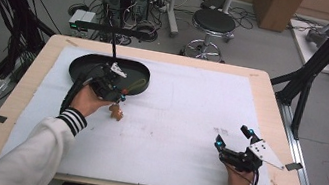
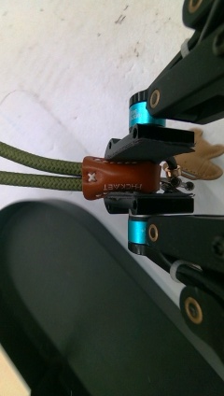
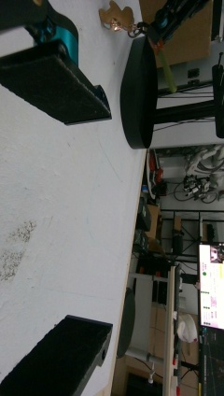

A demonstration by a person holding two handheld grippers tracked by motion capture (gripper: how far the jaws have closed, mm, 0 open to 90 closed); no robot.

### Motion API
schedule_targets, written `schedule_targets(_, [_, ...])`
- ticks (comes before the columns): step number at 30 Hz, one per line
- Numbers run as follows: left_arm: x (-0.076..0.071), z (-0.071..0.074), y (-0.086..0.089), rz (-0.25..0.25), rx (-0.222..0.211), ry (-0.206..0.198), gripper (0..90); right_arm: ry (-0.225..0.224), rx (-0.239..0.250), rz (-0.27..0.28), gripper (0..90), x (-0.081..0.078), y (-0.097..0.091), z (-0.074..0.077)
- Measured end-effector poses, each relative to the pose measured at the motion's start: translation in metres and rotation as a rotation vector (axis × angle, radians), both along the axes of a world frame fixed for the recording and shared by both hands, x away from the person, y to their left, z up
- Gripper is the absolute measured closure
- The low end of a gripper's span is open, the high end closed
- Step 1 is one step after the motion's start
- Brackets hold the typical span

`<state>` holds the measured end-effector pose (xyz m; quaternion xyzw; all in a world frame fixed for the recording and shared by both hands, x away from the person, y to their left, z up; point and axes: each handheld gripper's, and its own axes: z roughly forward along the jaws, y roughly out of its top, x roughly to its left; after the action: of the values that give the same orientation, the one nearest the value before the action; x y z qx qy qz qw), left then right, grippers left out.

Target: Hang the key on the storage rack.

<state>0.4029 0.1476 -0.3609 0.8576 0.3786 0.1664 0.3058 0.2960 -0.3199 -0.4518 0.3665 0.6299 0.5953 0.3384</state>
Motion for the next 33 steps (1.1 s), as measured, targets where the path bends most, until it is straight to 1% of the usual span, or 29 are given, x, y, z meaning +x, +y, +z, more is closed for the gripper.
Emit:
schedule_targets(2, [-0.002,0.003,0.009,0.018,-0.023,-0.024,73.1,0.000,-0.001,0.000,0.5,0.000,0.000,0.000])
schedule_targets(4, [-0.003,0.006,0.019,0.031,-0.047,-0.039,73.1,-0.002,-0.004,0.000,0.4,0.000,0.000,0.000])
schedule_targets(8, [-0.006,0.009,0.037,0.055,-0.075,-0.064,73.1,0.003,-0.003,-0.002,0.4,0.000,0.001,0.000])
schedule_targets(10, [-0.007,0.011,0.045,0.063,-0.084,-0.092,73.0,0.005,-0.003,-0.003,0.4,-0.001,0.001,0.000])
schedule_targets(12, [-0.009,0.013,0.053,0.075,-0.090,-0.111,73.0,0.001,-0.007,-0.003,0.4,0.000,0.001,0.000])
schedule_targets(16, [-0.012,0.017,0.069,0.099,-0.122,-0.161,73.0,0.001,-0.008,-0.001,0.4,0.000,0.001,0.000])
schedule_targets(18, [-0.012,0.019,0.076,0.107,-0.138,-0.166,73.0,0.001,-0.009,-0.003,0.4,0.000,0.001,0.000])
schedule_targets(19, [-0.012,0.021,0.080,0.113,-0.137,-0.172,73.0,0.000,-0.009,-0.003,0.5,0.000,0.001,0.000])
schedule_targets(22, [-0.012,0.024,0.092,0.131,-0.149,-0.194,73.0,-0.006,-0.016,-0.007,0.4,0.000,0.002,0.000])
schedule_targets(24, [-0.011,0.028,0.099,0.149,-0.165,-0.211,73.0,-0.008,-0.019,-0.006,0.4,0.000,0.002,0.000])
schedule_targets(27, [-0.010,0.033,0.109,0.172,-0.183,-0.231,73.1,0.000,-0.018,-0.003,0.4,-0.001,0.002,0.000])
schedule_targets(33, [-0.005,0.040,0.125,0.208,-0.209,-0.250,73.1,0.001,-0.020,-0.004,0.4,-0.001,0.002,0.000])
